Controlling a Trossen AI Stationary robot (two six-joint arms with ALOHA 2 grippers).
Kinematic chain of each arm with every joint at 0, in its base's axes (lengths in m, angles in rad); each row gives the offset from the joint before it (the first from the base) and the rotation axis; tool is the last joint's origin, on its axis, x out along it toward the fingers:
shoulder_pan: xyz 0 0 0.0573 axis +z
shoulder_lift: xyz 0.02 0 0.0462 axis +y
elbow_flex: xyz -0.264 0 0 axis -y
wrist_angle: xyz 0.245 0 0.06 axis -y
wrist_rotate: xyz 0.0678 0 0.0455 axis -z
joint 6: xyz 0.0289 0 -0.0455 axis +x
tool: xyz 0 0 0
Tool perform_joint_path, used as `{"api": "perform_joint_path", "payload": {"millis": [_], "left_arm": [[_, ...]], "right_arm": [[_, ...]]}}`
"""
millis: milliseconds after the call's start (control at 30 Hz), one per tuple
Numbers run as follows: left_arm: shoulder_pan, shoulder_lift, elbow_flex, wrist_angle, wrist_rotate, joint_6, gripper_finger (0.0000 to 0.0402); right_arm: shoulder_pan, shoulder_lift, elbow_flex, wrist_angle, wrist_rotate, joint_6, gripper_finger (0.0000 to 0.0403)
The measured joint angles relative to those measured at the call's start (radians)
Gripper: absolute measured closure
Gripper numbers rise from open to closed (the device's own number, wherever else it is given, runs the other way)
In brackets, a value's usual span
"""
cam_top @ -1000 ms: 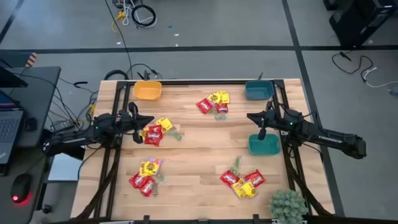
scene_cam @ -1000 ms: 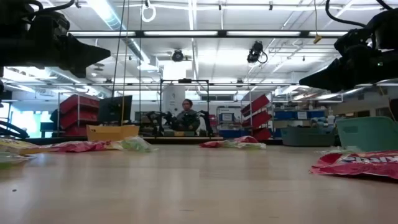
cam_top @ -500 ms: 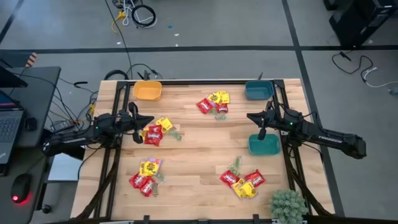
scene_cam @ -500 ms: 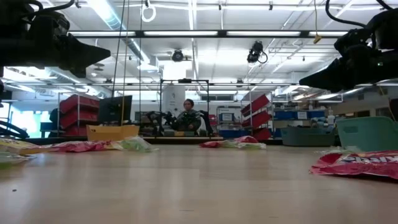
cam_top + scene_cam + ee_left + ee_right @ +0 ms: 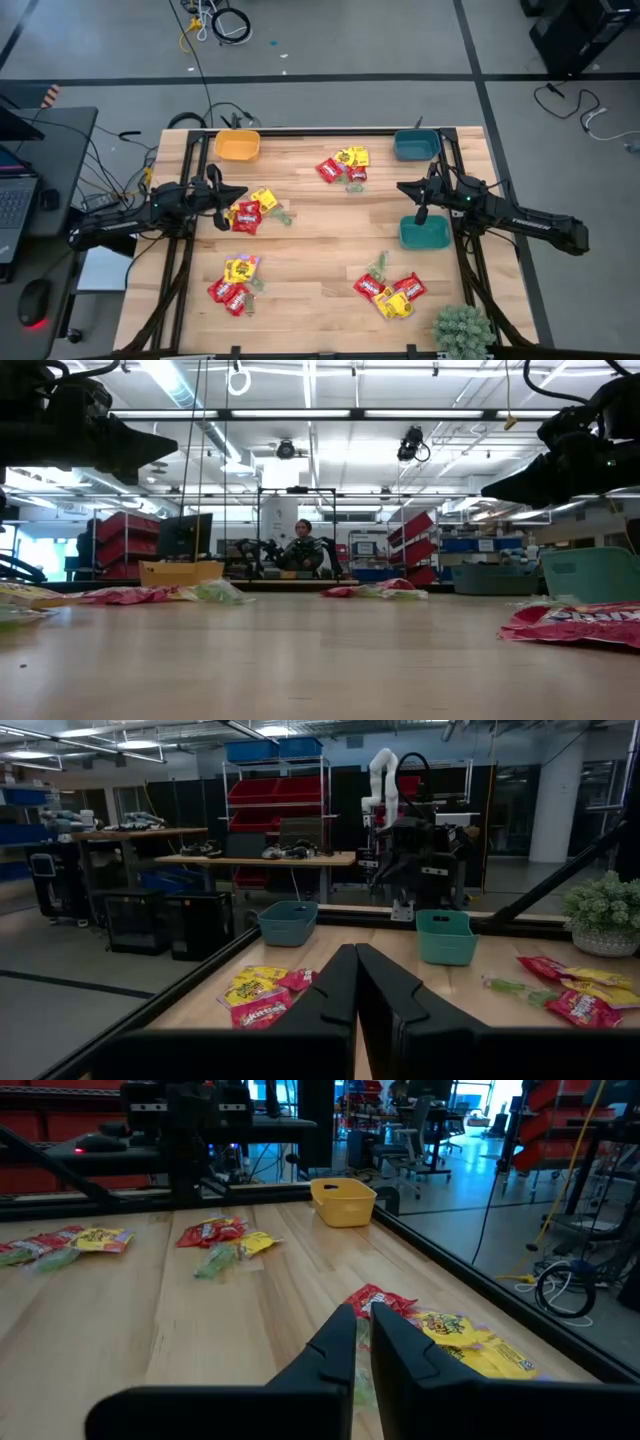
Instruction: Sort candy
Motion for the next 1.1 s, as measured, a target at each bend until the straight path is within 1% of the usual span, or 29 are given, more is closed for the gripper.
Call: {"api": "perform_joint_path", "payload": {"millis": [800,1000,1100], "left_arm": [[0.0,0.0,0.0,0.0,0.0,0.0,0.0391],[0.0,0.0,0.0,0.081,0.0,-0.01,0.0391],[0.0,0.0,0.0,0.107,0.005,-0.071,0.0391]], "right_arm": [[0.0,0.0,0.0,0.0,0.0,0.0,0.038],[0.0,0.0,0.0,0.0,0.0,0.0,0.038],[0.0,0.0,0.0,0.0,0.0,0.0,0.038]]}}
